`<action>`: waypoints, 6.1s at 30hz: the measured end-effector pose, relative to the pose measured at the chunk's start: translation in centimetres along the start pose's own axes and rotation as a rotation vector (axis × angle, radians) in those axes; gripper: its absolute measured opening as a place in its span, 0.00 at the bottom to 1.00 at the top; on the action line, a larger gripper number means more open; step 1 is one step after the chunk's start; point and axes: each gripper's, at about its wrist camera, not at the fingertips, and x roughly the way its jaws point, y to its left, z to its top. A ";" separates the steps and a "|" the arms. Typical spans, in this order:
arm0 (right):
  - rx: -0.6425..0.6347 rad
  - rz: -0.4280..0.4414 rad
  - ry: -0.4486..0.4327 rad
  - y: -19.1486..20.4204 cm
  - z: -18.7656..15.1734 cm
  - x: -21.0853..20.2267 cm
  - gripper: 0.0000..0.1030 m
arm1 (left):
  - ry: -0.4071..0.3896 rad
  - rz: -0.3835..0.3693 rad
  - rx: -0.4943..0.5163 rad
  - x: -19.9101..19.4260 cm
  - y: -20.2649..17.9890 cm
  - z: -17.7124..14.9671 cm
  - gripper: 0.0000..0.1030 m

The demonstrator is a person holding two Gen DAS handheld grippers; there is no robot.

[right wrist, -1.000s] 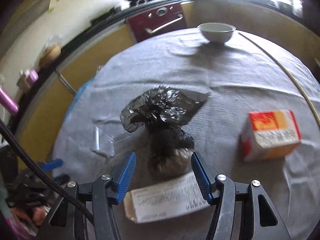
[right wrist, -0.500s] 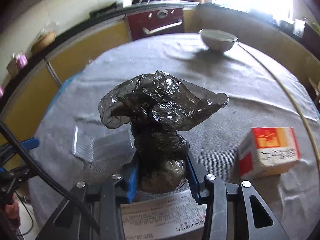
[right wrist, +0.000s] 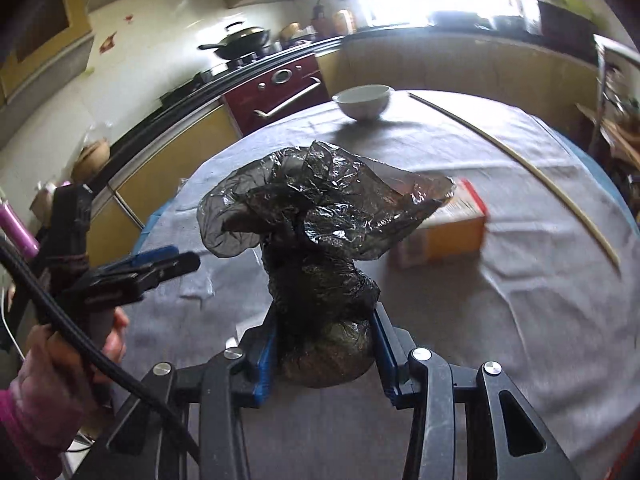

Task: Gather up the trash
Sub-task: 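Grasp the black plastic bag with right tool while left tool grasps clear plastic tray, then carry the bag and tray to the red basket and open both tools, then move both open tools back over the table toward the medicine boxes, then grasp the white medicine box with left tool while right tool grasps red-white medicine box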

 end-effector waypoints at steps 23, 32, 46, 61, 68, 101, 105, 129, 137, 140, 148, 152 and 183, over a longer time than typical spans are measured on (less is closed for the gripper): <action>0.058 0.020 -0.016 -1.4 -4.6 -2.6 0.43 | 0.115 0.062 0.118 3.2 -0.7 0.1 0.52; 0.067 0.024 -0.074 -1.7 -5.3 -4.7 0.43 | 0.065 0.117 0.130 -1.2 -4.6 -1.2 0.51; 0.094 0.062 -0.188 -1.3 -8.0 -10.7 0.43 | -0.085 0.122 0.149 -11.3 -13.1 -4.5 0.52; 0.080 0.096 -0.292 -0.3 -11.3 -16.8 0.43 | -0.179 0.117 0.236 -17.5 -19.3 -6.9 0.52; 0.100 0.089 -0.318 -1.8 -12.9 -19.0 0.43 | -0.189 0.107 0.292 -17.5 -22.6 -7.3 0.52; 0.558 -0.070 -0.480 -20.6 -23.9 -27.7 0.43 | 0.028 -0.036 0.606 -7.1 -42.1 -10.1 0.52; 0.638 -0.099 -0.487 -23.0 -25.9 -28.8 0.43 | 0.048 -0.068 0.653 -6.0 -45.0 -10.9 0.52; 0.929 -0.038 -0.523 -29.6 -31.1 -30.0 0.61 | 0.129 -0.053 0.666 -3.5 -45.4 -11.2 0.60; 0.870 -0.010 -0.487 -27.8 -28.8 -28.8 0.61 | 0.107 0.038 0.508 -6.5 -35.4 -11.8 0.61; 0.845 -0.004 -0.465 -26.8 -27.8 -28.1 0.61 | 0.086 0.093 0.412 -7.9 -30.5 -11.3 0.61; 0.762 0.021 -0.399 -23.7 -24.7 -25.6 0.61 | 0.040 0.231 0.196 -10.3 -19.5 -10.1 0.66; 0.721 0.033 -0.360 -21.9 -23.4 -24.0 0.61 | 0.029 0.258 0.121 -10.9 -15.9 -10.1 0.66; 0.522 -0.056 -0.104 -14.8 -14.4 -14.9 0.61 | 0.173 0.060 0.139 2.2 -12.5 -3.8 0.66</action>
